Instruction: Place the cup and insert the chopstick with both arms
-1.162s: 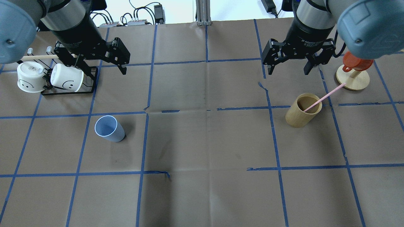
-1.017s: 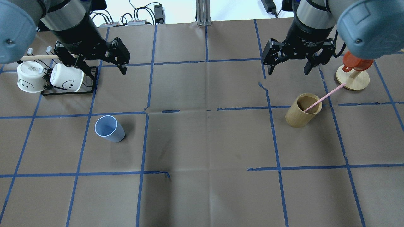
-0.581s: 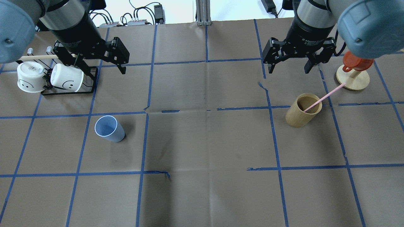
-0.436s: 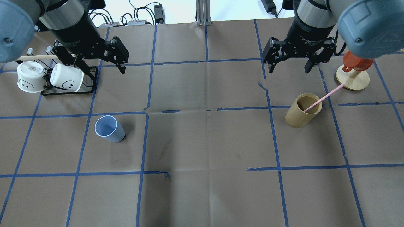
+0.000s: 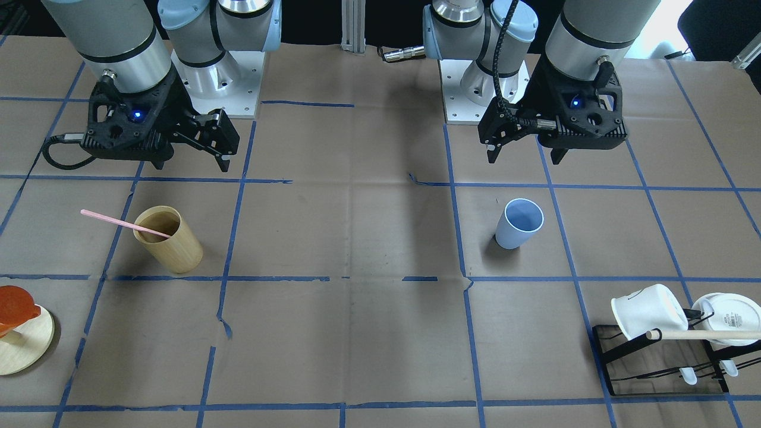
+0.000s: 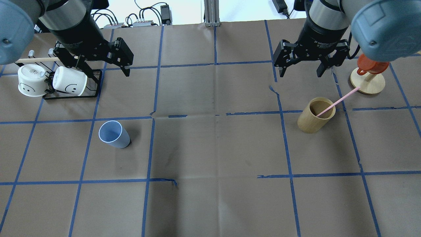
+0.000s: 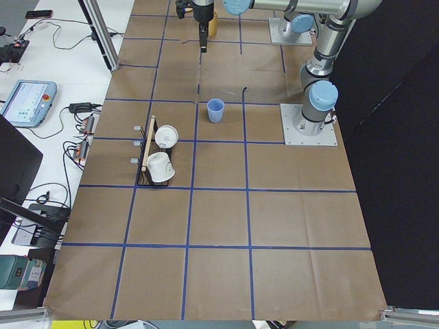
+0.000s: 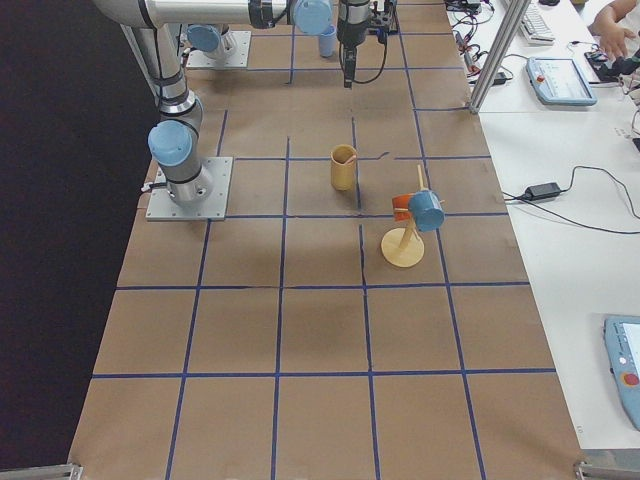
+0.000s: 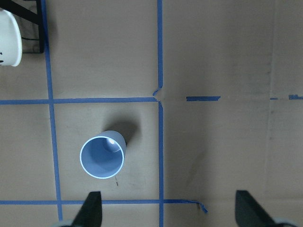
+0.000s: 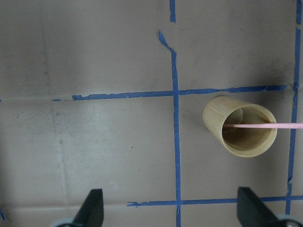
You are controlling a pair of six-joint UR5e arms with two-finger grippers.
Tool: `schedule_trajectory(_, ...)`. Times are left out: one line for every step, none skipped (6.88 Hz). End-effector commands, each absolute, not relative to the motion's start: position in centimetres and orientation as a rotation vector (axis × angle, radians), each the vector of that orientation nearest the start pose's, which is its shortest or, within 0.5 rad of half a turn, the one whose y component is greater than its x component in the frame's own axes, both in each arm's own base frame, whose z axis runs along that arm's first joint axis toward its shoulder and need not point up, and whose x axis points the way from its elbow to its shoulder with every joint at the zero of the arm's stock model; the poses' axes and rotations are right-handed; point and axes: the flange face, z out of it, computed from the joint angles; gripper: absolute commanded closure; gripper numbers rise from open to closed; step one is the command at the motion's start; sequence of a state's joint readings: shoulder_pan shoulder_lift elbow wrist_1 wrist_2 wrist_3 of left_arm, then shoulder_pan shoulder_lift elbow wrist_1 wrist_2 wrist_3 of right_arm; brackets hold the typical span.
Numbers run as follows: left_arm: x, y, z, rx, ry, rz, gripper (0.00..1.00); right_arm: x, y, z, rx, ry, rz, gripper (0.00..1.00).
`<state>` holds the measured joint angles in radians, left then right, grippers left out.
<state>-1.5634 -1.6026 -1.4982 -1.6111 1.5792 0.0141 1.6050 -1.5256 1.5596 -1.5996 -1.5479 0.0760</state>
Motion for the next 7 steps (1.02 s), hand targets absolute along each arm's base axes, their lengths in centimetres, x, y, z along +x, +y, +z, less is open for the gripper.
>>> schedule_trajectory(-12.1, -50.5, 50.3, -0.009, 3.129, 0.003, 0.00, 15.3, -50.5, 46.9, 0.062, 3.119, 0.023, 0.00)
schedule_trajectory(-10.6, -50.4, 50.9, -0.041, 3.138, -0.016, 0.00, 15.3, -50.5, 46.8, 0.062, 3.117, 0.028, 0.00)
schedule_trajectory(-8.8, -50.8, 50.2, -0.065, 3.146, 0.002, 0.00, 15.3, -50.6, 46.7, 0.060, 3.119, 0.031, 0.00)
schedule_trajectory(-8.1, -50.6, 49.6, -0.072, 3.142, 0.024, 0.00, 15.3, -50.6, 46.8, 0.062, 3.119, 0.021, 0.00)
schedule_trajectory(-7.9, -50.6, 48.5, -0.067, 3.142, 0.050, 0.00, 15.3, -50.6, 46.8, 0.062, 3.119, 0.021, 0.00)
schedule_trajectory(-7.6, -50.7, 48.0, -0.062, 3.138, 0.065, 0.00, 15.2, -50.6, 46.8, 0.039, 3.126, 0.020, 0.00)
schedule_trajectory(-6.5, -50.9, 47.2, -0.046, 3.145, 0.086, 0.00, 15.2, -50.7, 46.6, -0.087, 3.130, 0.022, 0.00)
